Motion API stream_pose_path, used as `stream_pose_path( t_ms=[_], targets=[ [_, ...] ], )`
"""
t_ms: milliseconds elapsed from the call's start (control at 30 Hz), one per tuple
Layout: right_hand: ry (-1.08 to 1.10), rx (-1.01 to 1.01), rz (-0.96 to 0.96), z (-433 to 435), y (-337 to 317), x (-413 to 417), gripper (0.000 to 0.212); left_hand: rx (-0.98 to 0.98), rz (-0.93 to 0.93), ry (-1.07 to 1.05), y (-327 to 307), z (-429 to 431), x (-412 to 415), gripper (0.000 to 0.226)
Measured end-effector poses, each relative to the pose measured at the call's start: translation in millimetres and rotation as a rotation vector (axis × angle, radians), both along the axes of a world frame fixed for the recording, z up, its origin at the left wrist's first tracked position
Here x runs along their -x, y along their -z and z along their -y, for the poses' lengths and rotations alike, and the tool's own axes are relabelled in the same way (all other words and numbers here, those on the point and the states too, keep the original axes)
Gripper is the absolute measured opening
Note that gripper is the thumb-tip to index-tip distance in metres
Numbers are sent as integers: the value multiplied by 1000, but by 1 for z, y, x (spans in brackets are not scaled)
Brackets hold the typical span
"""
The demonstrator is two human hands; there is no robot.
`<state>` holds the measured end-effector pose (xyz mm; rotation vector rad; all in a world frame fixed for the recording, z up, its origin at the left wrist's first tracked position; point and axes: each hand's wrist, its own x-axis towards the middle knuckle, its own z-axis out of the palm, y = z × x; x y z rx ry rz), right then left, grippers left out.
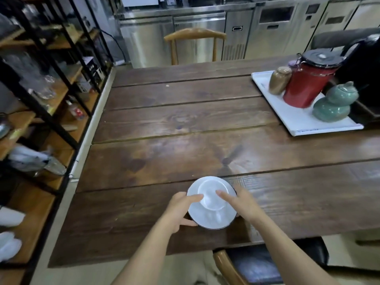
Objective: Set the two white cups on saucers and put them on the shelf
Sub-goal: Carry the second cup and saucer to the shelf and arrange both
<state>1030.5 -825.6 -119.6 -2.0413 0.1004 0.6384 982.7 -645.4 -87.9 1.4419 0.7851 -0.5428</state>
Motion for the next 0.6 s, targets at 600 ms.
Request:
stream_pose_path(
  t_ms=[600],
  targets=[
    [-178, 10, 167, -87, -49, 25, 34, -2, 204, -349, -36, -60, 62, 14]
  ],
)
